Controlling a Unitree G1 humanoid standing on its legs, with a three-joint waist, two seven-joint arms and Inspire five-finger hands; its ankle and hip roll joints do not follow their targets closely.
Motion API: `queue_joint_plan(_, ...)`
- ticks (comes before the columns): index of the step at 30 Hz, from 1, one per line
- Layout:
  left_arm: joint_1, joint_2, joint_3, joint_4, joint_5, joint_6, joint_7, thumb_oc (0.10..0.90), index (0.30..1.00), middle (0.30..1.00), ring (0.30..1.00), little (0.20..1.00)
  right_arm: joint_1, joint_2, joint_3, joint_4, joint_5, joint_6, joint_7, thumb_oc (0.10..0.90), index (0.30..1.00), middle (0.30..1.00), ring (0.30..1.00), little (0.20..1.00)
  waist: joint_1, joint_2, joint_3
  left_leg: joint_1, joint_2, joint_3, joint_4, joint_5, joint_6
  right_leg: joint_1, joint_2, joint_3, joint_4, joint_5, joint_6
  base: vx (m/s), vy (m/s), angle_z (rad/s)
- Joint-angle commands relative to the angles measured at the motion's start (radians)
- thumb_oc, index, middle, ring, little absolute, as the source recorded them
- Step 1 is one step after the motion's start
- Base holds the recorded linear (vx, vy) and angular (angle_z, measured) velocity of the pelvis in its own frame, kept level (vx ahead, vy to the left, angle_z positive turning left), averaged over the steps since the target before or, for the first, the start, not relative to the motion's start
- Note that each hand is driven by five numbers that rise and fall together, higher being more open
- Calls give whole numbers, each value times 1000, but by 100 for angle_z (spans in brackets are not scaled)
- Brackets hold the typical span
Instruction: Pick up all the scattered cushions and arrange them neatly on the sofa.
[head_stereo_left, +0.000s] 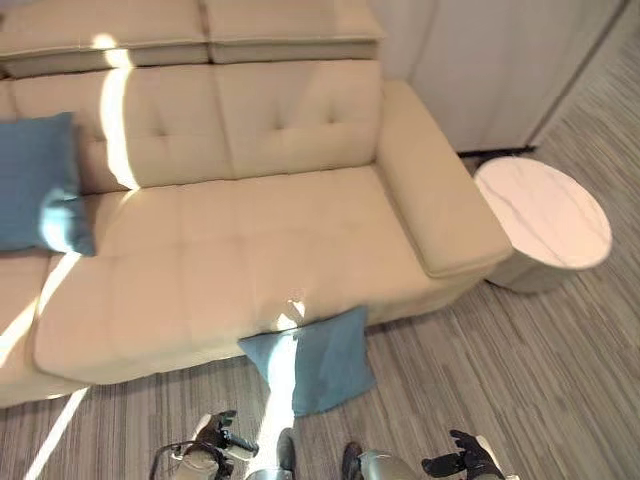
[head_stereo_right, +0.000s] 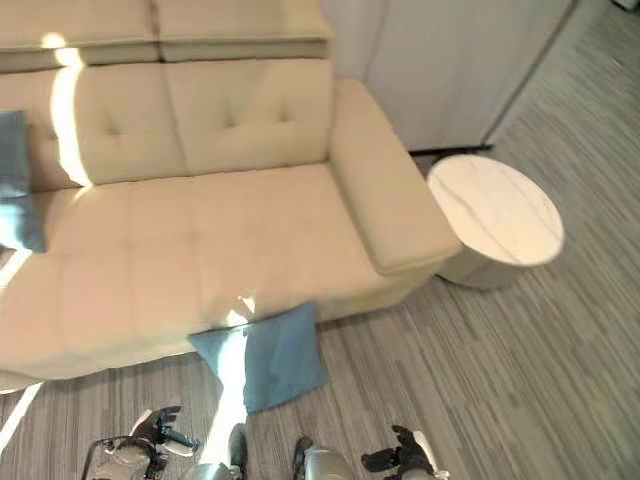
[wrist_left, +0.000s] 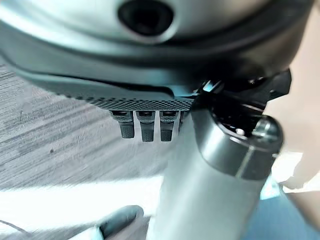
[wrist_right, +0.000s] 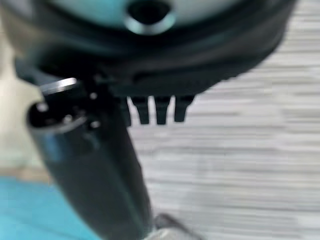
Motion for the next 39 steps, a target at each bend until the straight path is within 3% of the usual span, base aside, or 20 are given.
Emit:
queue_joint_plan(1, -8, -2, -8, -8, -6, -29, 14, 800, 900, 900, 900, 900, -16, -42, 6, 12, 8, -7, -23, 800, 900, 900, 900, 900, -1, -13, -3, -55, 0, 7, 98, -105, -54, 64, 3, 21, -173, 159, 46, 60, -76, 62)
queue_joint_plan(5, -11, 0, 0, 7, -8, -32, 17, 800, 900, 900, 900, 900, -23, -44, 7, 13, 7, -11, -24, 800, 900, 900, 900, 900, 5, -29, 7, -63, -15, -22, 124, -121, -68, 79, -23, -1, -241, 190, 51, 33, -104, 59)
queue_joint_plan(16, -19, -8, 11, -19, -47, -34, 31, 800, 900, 900, 900, 900, -39, -62, 20, 0, 15, -22, -36, 800, 900, 900, 900, 900, 12, -33, 1, -83, 28, -46, 83, -80, -106, 119, 6, -60, -305, 185, 23, 2, -109, 15)
queue_joint_plan(24, -47, -24, -9, -52, -72, -40, 36, 800, 900, 900, 900, 900, -70, -65, 47, 0, 6, -20, -49, 800, 900, 900, 900, 900, 22, -52, 34, -137, 24, -50, 116, -87, -99, 79, 7, -44, -323, 218, 33, -70, 7, -8)
queue_joint_plan(29, -58, -11, -16, -53, -72, -41, 41, 800, 900, 900, 900, 900, -90, -62, 59, -16, -4, -16, -50, 800, 900, 900, 900, 900, 21, -56, 62, -171, 21, -36, 144, -95, -81, -3, 0, -10, -222, 216, 49, -100, 54, -35)
queue_joint_plan(31, -66, 2, -10, -48, -76, -43, 45, 800, 900, 900, 900, 900, -91, -60, 60, -17, 0, -16, -46, 800, 900, 900, 900, 900, 23, -48, 66, -177, 29, -30, 148, -90, -75, -14, 1, 12, -153, 189, 53, -88, 32, -22)
queue_joint_plan(39, -62, -1, 8, -42, -103, -49, 41, 800, 900, 900, 900, 900, -85, -66, 45, 8, 14, -20, -52, 800, 900, 900, 900, 900, 39, -47, 46, -179, 33, -35, 127, -68, -106, 57, -1, -21, -252, 174, 22, -12, -68, 0)
